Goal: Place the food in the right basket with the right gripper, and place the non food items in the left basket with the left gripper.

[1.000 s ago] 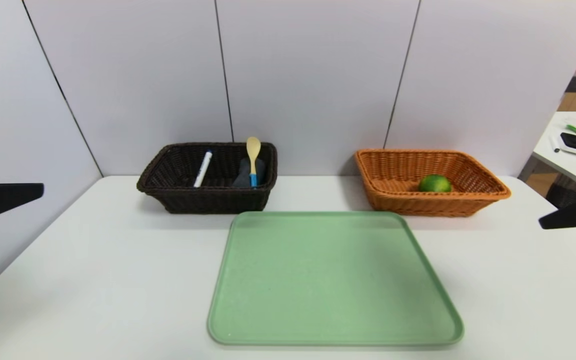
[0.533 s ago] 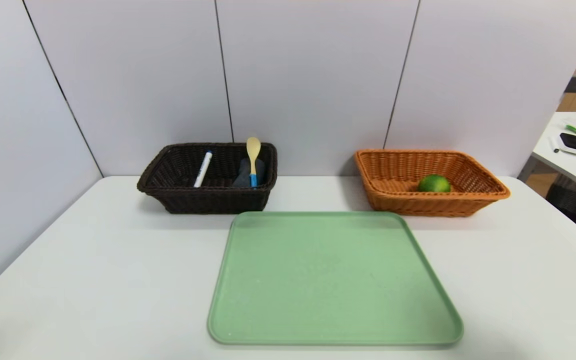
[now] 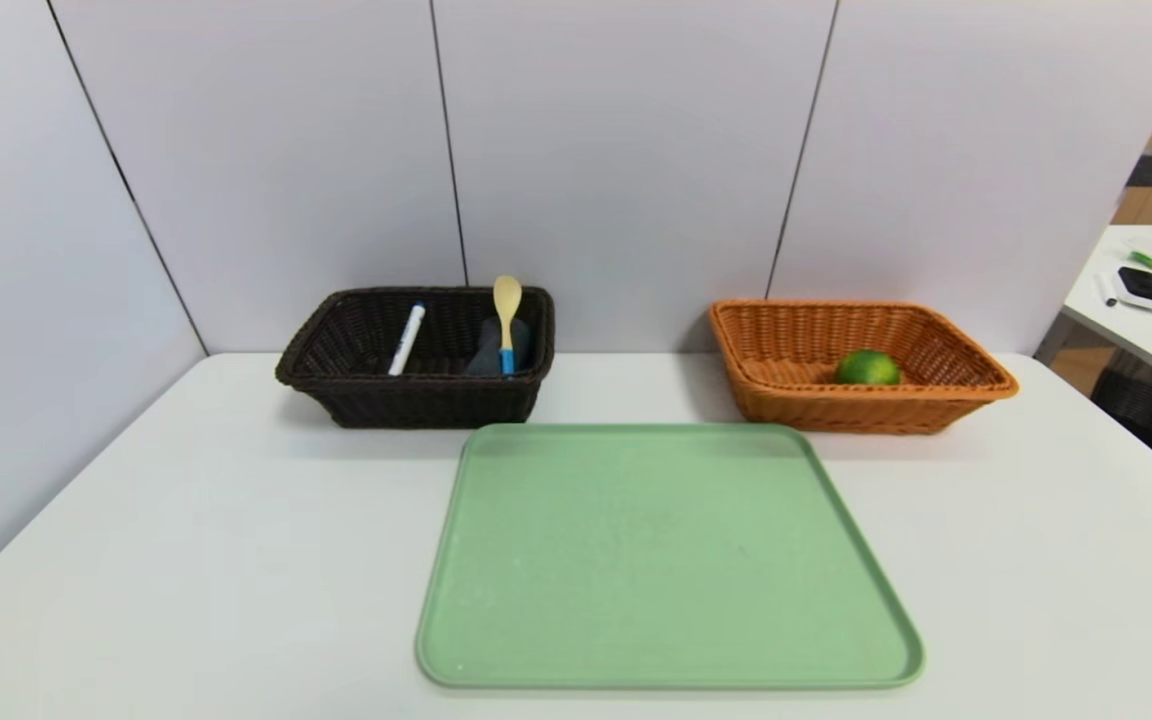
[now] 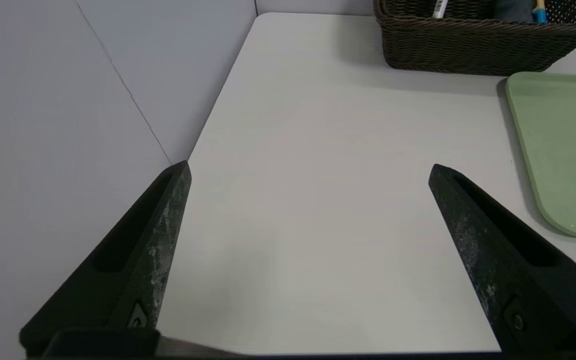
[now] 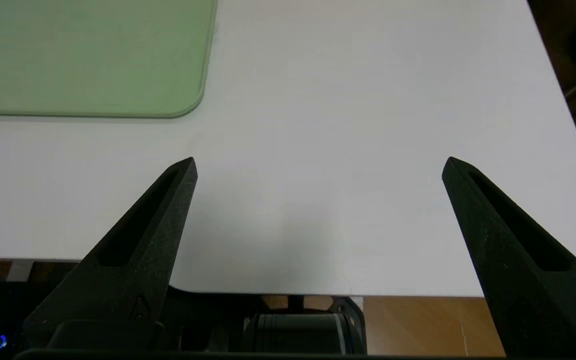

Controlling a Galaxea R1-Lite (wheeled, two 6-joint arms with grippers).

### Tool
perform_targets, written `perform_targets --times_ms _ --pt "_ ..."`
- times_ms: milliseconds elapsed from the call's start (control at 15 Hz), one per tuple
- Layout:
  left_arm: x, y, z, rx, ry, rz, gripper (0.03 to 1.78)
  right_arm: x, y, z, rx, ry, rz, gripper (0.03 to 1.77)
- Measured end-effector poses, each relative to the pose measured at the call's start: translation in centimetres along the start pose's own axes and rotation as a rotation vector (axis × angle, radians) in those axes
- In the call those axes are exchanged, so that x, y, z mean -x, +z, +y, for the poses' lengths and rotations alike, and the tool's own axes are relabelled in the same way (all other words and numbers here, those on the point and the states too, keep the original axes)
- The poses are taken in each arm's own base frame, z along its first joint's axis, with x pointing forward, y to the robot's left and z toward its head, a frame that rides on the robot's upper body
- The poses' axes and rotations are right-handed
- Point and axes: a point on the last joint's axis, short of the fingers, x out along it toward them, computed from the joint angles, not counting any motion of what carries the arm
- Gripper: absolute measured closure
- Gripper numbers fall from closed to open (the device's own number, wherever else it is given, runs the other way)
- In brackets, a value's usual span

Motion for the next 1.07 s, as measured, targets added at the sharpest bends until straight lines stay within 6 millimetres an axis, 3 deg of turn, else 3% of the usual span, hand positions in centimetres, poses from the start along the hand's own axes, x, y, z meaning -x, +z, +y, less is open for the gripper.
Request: perform_targets --times_ms 467,733,1067 --pt "0.3 -4.4 -0.1 0.013 -0.044 -0.098 0.12 -1.3 -4.2 0.2 0.058 -0.045 -0.394 0.11" --pt "-0.1 -8.1 -0.3 -0.064 -0.058 -0.149 0.12 -1.5 -5.5 0.2 0.086 -0.062 -0.458 0.11" --pt "-2.0 -10.9 -0.7 -0.087 -0.062 -0.208 0.12 -4.8 -6.9 0.4 0.112 -0.070 -0.543 0.11"
